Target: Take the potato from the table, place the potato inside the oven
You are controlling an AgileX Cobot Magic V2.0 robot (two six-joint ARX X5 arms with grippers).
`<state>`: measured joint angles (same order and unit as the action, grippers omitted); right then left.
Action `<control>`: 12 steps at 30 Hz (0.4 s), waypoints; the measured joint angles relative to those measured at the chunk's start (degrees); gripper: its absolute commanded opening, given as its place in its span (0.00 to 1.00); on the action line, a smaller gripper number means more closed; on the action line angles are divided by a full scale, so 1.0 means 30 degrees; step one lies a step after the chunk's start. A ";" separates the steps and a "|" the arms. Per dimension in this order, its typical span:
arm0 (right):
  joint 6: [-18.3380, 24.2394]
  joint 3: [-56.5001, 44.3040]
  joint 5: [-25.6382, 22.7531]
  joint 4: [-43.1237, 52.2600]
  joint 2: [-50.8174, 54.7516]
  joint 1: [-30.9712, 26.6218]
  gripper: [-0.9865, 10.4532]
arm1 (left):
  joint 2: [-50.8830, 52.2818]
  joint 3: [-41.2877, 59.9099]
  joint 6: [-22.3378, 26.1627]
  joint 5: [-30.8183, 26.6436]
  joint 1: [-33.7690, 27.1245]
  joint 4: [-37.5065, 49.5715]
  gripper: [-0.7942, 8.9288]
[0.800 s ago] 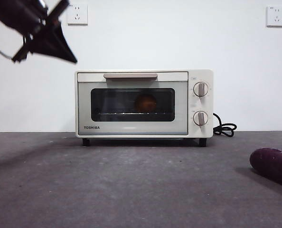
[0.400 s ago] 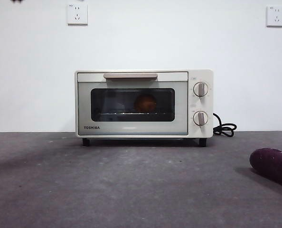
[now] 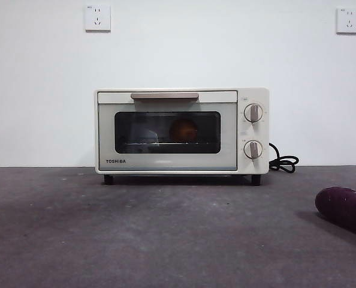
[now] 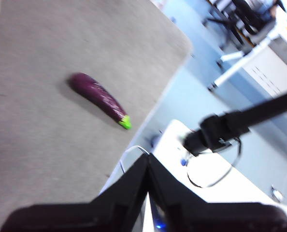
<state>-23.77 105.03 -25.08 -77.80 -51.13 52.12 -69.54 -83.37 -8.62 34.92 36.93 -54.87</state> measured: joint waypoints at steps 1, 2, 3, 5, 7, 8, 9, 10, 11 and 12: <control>0.0000 0.0000 0.0007 0.0000 -0.0007 0.0000 0.09 | 0.0000 0.0000 0.0000 0.0000 0.0226 0.0029 0.08; -0.0007 0.0000 0.0000 0.0000 -0.0007 0.0000 0.09 | 0.0000 0.0000 0.0000 0.0007 0.0401 0.0036 0.08; -0.0007 0.0000 0.0000 0.0000 -0.0007 0.0000 0.09 | 0.0000 0.0000 0.0000 0.0007 0.0481 0.0058 0.08; -0.0007 0.0000 0.0000 0.0000 -0.0007 0.0000 0.09 | 0.0000 0.0000 0.0000 -0.0015 0.0488 0.0131 0.08; 0.0000 0.0000 0.0000 0.0000 -0.0007 0.0000 0.09 | 0.0000 0.0000 0.0000 -0.0022 0.0488 0.0153 0.08; 0.0000 0.0000 0.0000 0.0000 -0.0007 0.0000 0.09 | 0.0000 0.0000 0.0000 -0.0022 0.0488 0.0153 0.08; 0.0000 0.0000 0.0000 0.0000 -0.0007 0.0000 0.09 | 0.0000 0.0000 0.0000 -0.0044 0.0488 0.0153 0.08; 0.0000 0.0000 0.0000 0.0000 -0.0007 0.0000 0.09 | 0.0000 0.0000 0.0000 -0.0153 0.0481 0.0153 0.08; 0.0000 0.0000 0.0000 0.0000 -0.0007 0.0000 0.09 | 0.0000 0.0000 0.0015 -0.0364 0.0452 0.0160 0.08; 0.0000 0.0000 0.0000 0.0000 -0.0007 0.0000 0.09 | 0.0000 0.0000 0.0102 -0.0685 0.0313 0.0153 0.08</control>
<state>-23.77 105.03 -25.08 -77.80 -51.16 52.12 -69.54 -83.37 -8.32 32.86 37.87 -54.41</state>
